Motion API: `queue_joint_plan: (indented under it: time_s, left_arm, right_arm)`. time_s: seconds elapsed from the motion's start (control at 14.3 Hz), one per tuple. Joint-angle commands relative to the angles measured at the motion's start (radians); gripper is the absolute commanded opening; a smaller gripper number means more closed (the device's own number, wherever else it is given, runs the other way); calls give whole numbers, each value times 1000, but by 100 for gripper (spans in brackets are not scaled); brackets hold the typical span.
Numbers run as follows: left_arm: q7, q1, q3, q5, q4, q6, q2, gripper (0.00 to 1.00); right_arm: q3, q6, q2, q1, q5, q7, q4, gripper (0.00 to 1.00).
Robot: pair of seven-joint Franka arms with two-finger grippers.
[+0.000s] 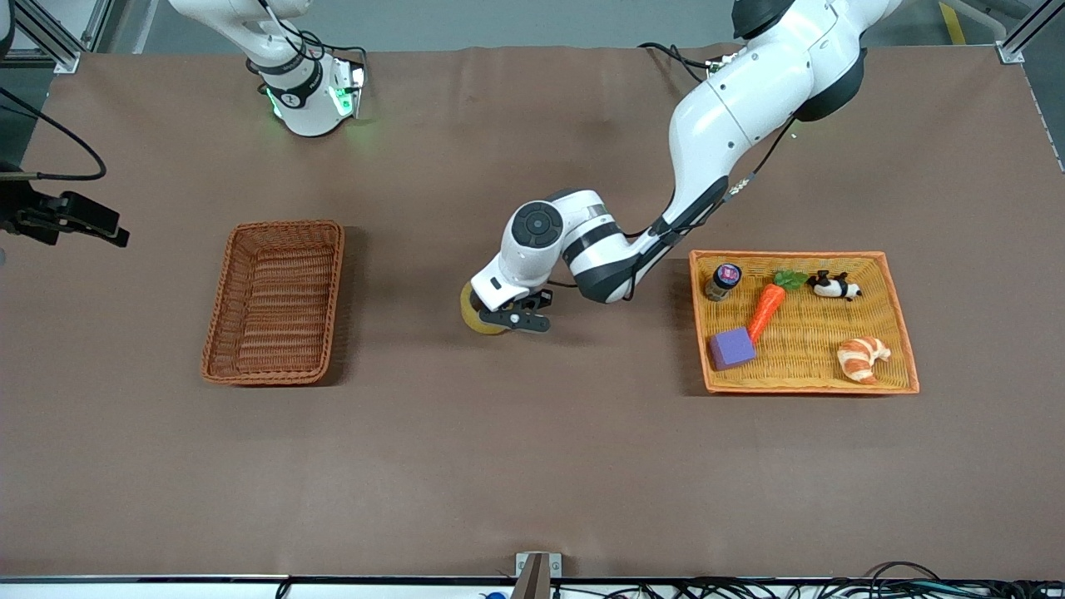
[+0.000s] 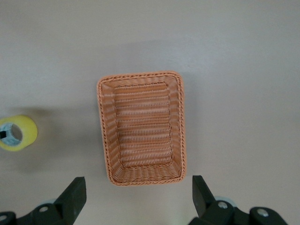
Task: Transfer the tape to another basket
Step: 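Set the tape down while the right gripper reaches and grasps it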
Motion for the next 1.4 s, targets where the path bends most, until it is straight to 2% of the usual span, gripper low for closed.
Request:
queue_joint_plan:
  time_s: [0.0, 0.21, 0.42, 0.49, 0.56, 0.63, 0.77, 0.98, 1.19, 1.33]
  left_arm:
    - [-12, -10, 11, 10, 19, -1, -15, 100]
    - [-6, 30, 4, -57, 15, -70, -128, 100]
    - [64, 31, 29, -84, 13, -358, -318, 100]
    - [75, 38, 75, -104, 12, -424, -375, 100]
    - [86, 41, 111, -184, 12, -444, -410, 100]
    - [116, 41, 179, -279, 10, -446, -453, 100]
    - [210, 41, 276, -376, -5, -449, -533, 100]
    - [290, 51, 399, -479, -39, -455, -645, 100]
    - [420, 148, 407, -498, -71, -476, -736, 100]
    - [434, 203, 407, -498, -74, -487, -779, 100]
  right_arm:
    - [-6, 33, 7, 59, 15, 20, -20, 100]
    - [-5, 90, 48, 137, 21, 94, -41, 100]
    - [-6, 193, 82, 246, 39, 117, -112, 100]
    - [-6, 240, 97, 283, 39, 120, -144, 100]
    - [-6, 282, 111, 318, 39, 120, -168, 100]
    - [-6, 326, 143, 355, 39, 120, -187, 100]
    - [-6, 374, 206, 415, 39, 149, -189, 100]
    - [-6, 510, 336, 536, 39, 314, -192, 100]
    - [-5, 657, 442, 611, 41, 350, -198, 100]
    - [-6, 710, 490, 652, 41, 349, -199, 100]
